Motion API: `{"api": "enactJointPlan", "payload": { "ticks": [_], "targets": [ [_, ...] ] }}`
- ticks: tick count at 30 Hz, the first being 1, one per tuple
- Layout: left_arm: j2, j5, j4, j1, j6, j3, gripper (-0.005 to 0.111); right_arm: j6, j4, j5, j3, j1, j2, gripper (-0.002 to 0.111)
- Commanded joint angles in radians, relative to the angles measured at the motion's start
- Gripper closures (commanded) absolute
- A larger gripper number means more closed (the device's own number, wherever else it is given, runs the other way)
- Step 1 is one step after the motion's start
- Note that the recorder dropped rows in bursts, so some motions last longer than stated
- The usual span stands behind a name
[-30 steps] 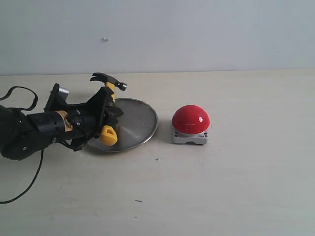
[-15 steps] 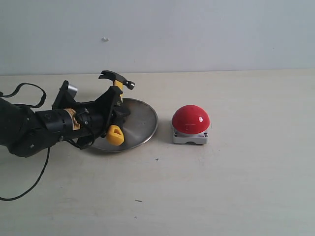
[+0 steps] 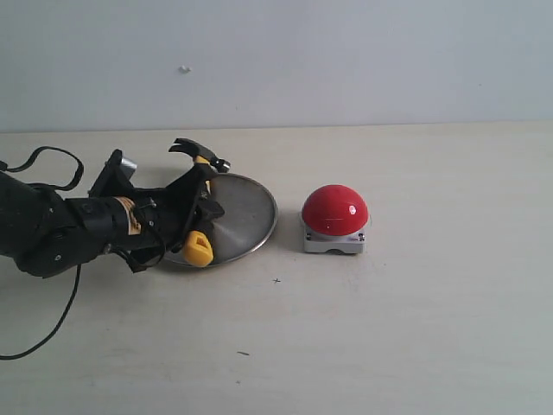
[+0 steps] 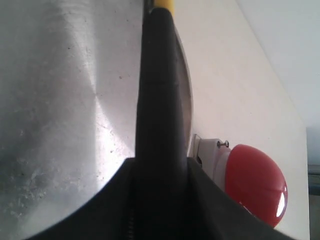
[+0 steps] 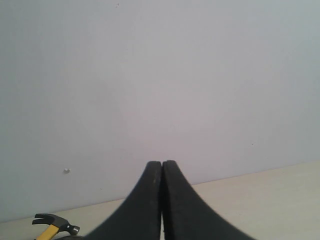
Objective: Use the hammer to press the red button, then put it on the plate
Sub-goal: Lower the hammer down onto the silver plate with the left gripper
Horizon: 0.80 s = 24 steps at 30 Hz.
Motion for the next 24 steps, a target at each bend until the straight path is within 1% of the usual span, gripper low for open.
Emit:
{"api": "enactJointPlan", "payload": {
  "ticks": [1, 12, 15, 16, 20, 24],
  "targets": [
    [-0.007, -0.058, 0.022, -0.003, 0.027, -0.013, 0.107, -0.007, -0.003, -0.006, 0.005, -0.005, -0.005, 0.108],
    [-0.007, -0.041, 0.051, -0.003, 0.001, -0.013, 0.106, -0.007, -0.003, -0.006, 0.005, -0.005, -0.005, 0.108],
    [-0.007, -0.041, 0.051, -0.003, 0.001, -0.013, 0.097, -0.007, -0.003, -0.006, 0.005, -0.005, -0.005, 0.108],
    [-0.007, -0.041, 0.053, -0.003, 0.001, -0.013, 0.091, -0.007, -0.003, -0.006, 0.005, -0.005, -0.005, 0.108],
    [-0.007, -0.041, 0.077, -0.003, 0.001, -0.013, 0.073, -0.007, -0.003, -0.006, 0.005, -0.005, -0.005, 0.108],
    [-0.007, -0.041, 0.077, -0.003, -0.002, -0.011, 0.072, -0.007, -0.003, -0.006, 0.005, -0.005, -0.005, 0.108]
  ]
}}
